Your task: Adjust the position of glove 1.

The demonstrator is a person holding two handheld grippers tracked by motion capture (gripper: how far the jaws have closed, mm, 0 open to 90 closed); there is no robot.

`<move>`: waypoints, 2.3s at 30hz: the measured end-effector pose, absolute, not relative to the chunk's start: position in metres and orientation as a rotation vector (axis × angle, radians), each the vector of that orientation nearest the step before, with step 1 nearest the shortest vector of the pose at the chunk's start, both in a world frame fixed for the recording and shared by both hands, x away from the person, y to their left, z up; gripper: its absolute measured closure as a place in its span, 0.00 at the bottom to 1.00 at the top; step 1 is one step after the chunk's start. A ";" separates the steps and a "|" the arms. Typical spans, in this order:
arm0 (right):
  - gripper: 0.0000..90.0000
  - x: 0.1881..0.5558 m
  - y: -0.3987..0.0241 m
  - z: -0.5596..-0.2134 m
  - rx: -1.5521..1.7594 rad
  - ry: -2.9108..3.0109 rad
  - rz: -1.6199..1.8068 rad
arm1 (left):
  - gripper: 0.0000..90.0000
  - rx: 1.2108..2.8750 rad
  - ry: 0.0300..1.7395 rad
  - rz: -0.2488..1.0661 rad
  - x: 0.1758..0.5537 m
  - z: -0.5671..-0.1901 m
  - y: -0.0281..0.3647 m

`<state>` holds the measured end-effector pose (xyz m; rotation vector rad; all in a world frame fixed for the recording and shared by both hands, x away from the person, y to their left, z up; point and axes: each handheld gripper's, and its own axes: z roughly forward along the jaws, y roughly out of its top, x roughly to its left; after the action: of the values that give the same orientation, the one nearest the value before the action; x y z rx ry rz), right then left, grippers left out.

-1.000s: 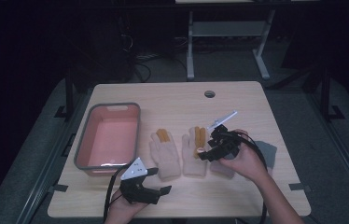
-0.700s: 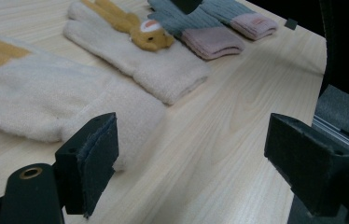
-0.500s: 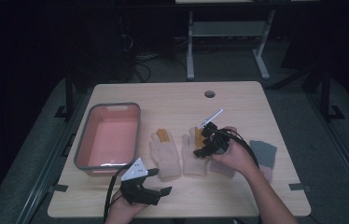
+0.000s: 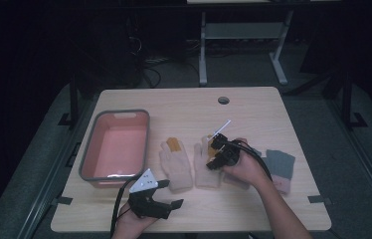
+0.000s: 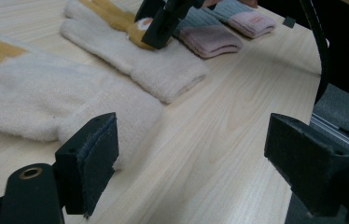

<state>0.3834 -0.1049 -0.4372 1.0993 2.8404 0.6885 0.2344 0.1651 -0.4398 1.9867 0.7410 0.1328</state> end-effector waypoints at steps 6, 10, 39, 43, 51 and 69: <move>0.55 0.382 -0.103 -0.441 1.103 2.822 0.653 | 0.20 1.988 0.739 0.131 0.234 -0.440 0.164; 0.59 0.380 -0.101 -0.442 1.107 2.809 0.623 | 0.20 1.988 0.739 0.129 0.234 -0.440 0.163; 0.69 0.376 -0.103 -0.413 1.093 2.796 0.691 | 0.20 1.982 0.741 0.132 0.232 -0.439 0.164; 0.69 0.375 -0.102 -0.405 1.079 2.792 0.701 | 0.20 1.977 0.752 0.127 0.231 -0.439 0.164; 0.69 0.372 -0.099 -0.389 1.041 2.787 0.718 | 0.20 1.982 0.749 0.135 0.231 -0.438 0.167; 0.69 0.370 -0.073 -0.356 0.901 2.797 0.782 | 0.20 1.969 0.752 0.143 0.227 -0.435 0.168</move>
<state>0.3699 -0.0728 -0.3555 0.9006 2.7973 0.7815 0.2268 0.1677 -0.4355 1.9694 0.7523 0.1430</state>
